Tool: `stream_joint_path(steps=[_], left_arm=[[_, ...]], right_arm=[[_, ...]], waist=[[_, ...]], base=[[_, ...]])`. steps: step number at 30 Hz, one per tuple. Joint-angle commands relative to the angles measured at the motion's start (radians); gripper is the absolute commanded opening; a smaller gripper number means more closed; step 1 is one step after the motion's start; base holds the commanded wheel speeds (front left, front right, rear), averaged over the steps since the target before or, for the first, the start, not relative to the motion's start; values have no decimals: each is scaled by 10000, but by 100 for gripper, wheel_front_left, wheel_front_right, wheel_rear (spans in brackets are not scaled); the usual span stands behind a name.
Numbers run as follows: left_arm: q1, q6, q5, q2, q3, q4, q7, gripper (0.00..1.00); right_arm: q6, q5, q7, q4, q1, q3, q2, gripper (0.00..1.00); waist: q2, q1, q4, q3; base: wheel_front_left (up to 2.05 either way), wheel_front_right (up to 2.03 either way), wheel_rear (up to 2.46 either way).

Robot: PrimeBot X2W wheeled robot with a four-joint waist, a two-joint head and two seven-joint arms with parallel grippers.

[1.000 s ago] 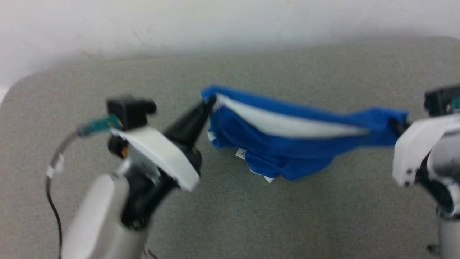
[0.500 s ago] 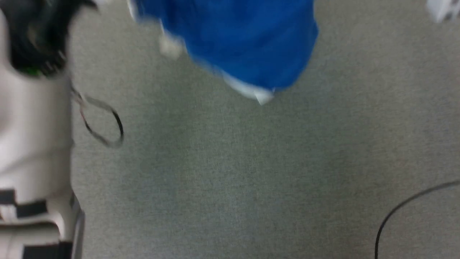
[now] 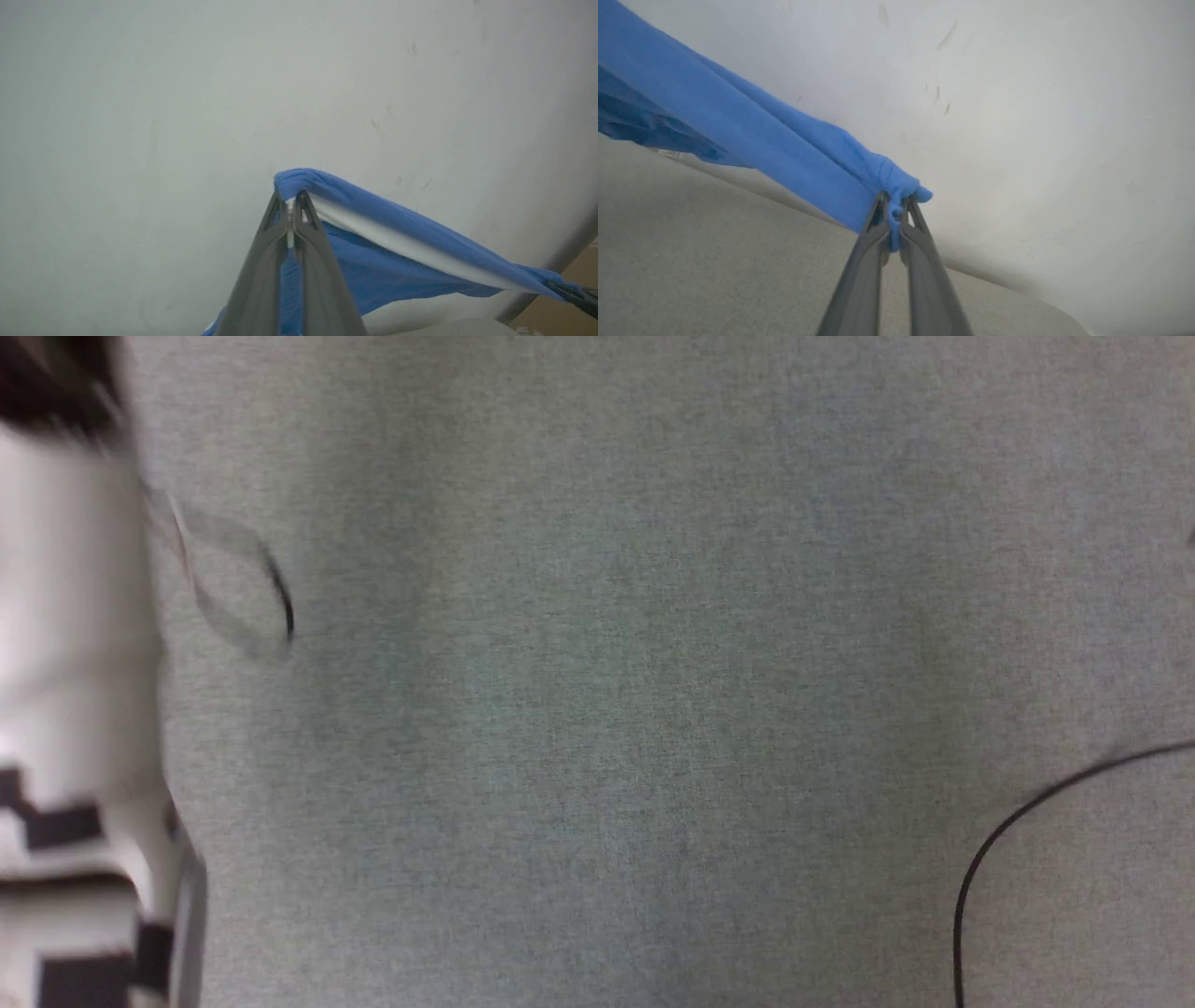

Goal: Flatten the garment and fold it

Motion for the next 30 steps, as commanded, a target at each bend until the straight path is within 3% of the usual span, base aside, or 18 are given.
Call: stream_joint_path(steps=[1, 7, 11, 15, 22, 30], left_arm=[[587, -109, 141, 161, -82, 110, -48, 0], [3849, -499, 149, 190, -895, 98, 367, 0], [6321, -506, 6, 334, -1365, -335, 1018, 0], [9218, -160, -172, 496, -1716, -1213, 1590, 0], [11895, 188, -589, 575, -1965, -2342, 2096, 0], [14082, 685, -872, 642, -2574, -4068, 3040, 0]], right_arm=[[-27, 165, 154, 118, 577, 27, -197, 0], [-27, 1289, 836, -158, 3424, 447, -783, 0], [-27, 1774, 995, -838, 5659, 83, -852, 0], [-27, 2000, 1287, -1773, 8622, -858, -408, 0], [-27, 1479, 2038, -3299, 11812, -2029, 539, 0], [-27, 845, 3742, -5245, 14924, -3322, 1724, 0]], waist=[[1, -2, 215, -334], [1, -2, 495, -1363], [1, -2, 630, -2172], [1, -2, 771, -3063], [1, -2, 953, -3704], [1, -2, 1231, -4225]], base=[[0, 0, 0], [0, 0, 0], [0, 0, 0], [0, 0, 0], [0, 0, 0], [0, 0, 0]])
